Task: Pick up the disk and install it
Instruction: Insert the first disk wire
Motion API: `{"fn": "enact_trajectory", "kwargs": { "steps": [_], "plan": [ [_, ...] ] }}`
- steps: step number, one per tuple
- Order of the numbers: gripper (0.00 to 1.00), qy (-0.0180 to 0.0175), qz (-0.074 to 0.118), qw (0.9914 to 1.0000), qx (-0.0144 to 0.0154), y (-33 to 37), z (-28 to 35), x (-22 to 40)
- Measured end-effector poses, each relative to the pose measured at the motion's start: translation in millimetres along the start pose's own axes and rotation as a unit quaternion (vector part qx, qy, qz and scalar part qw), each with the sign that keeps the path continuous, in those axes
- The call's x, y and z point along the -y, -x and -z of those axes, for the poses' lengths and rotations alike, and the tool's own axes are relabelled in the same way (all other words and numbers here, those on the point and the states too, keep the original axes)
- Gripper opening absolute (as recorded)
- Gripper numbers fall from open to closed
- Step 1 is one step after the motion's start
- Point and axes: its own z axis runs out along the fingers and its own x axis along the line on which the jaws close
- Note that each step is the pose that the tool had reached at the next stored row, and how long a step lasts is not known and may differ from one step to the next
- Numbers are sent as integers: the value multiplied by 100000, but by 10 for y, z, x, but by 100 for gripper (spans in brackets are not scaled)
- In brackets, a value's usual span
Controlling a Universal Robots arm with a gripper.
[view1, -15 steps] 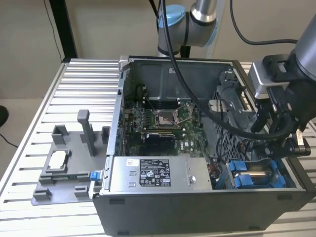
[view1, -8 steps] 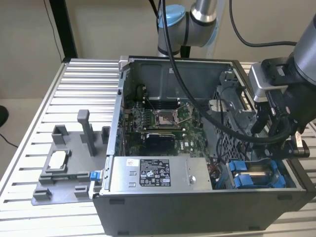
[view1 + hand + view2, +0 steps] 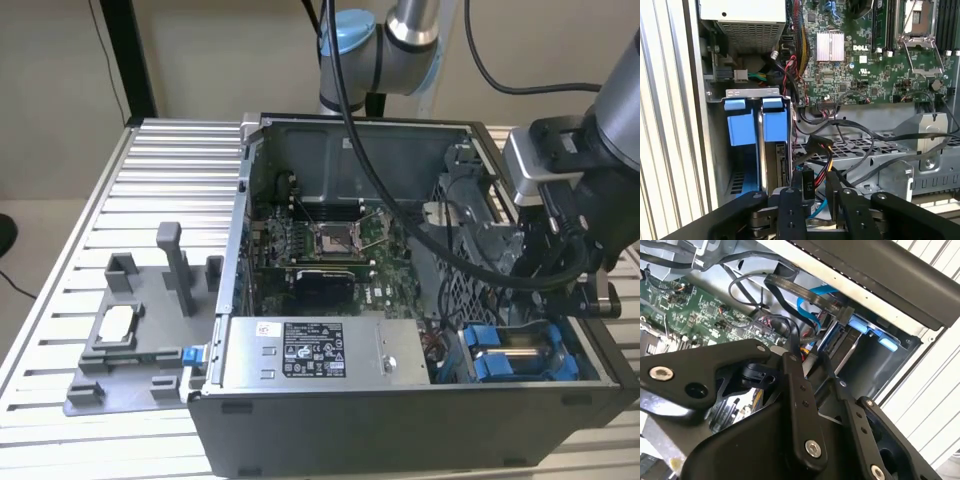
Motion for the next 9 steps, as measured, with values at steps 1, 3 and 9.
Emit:
{"fn": "enact_trajectory", "kwargs": {
  "steps": [1, 3, 9],
  "plan": [
    [100, 0, -1, 100000, 3, 0, 1, 0],
    [100, 0, -1, 100000, 9, 0, 1, 0],
    [100, -1, -4, 100000, -4, -16, 6, 1]
  ]
}}
